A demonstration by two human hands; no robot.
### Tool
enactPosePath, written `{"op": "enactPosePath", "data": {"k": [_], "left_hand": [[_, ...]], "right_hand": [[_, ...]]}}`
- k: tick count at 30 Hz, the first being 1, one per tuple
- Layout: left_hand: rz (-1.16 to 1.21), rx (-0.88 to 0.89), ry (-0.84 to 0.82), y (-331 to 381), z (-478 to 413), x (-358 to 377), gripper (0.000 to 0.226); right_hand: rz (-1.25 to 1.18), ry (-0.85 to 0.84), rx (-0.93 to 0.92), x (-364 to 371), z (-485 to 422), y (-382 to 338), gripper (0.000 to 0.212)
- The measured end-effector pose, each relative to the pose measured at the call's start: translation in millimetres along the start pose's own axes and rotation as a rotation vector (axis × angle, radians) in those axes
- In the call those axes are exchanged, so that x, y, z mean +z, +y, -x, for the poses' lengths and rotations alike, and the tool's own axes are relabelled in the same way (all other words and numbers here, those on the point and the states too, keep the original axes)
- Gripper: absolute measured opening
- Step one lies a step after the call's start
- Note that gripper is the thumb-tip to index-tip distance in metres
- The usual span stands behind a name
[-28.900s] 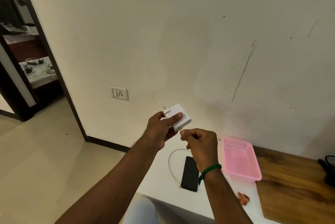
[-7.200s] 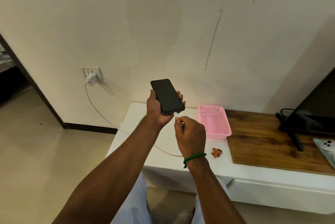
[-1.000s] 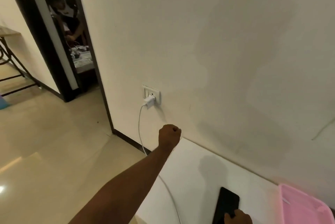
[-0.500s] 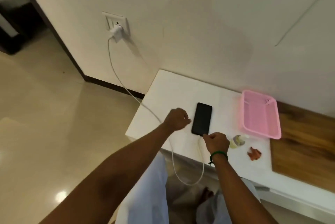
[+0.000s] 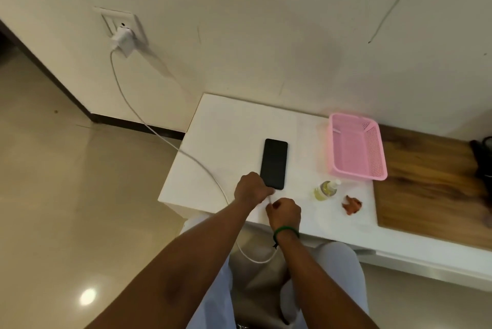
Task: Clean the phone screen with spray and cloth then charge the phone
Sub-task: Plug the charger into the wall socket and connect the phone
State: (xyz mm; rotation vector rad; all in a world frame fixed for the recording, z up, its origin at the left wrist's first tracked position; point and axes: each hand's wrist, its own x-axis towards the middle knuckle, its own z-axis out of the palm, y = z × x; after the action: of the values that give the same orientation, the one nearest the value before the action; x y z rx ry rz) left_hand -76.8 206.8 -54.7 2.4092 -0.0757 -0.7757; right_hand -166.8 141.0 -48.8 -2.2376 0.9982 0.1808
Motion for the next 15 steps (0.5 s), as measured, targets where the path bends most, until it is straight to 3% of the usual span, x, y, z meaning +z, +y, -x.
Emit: {"op": "enactPosePath", "data": {"k": [4,15], "left_hand": [[-0.062,-0.006,0.071,7,0,5,0.032],[-0.051,0.004,0.076,12,-3,12,0.036]], "right_hand": [[-0.016,0.001,0.004,4,-3,3,0.022],[-0.015,0.002,0.007,7,-7,10,0.023]]}}
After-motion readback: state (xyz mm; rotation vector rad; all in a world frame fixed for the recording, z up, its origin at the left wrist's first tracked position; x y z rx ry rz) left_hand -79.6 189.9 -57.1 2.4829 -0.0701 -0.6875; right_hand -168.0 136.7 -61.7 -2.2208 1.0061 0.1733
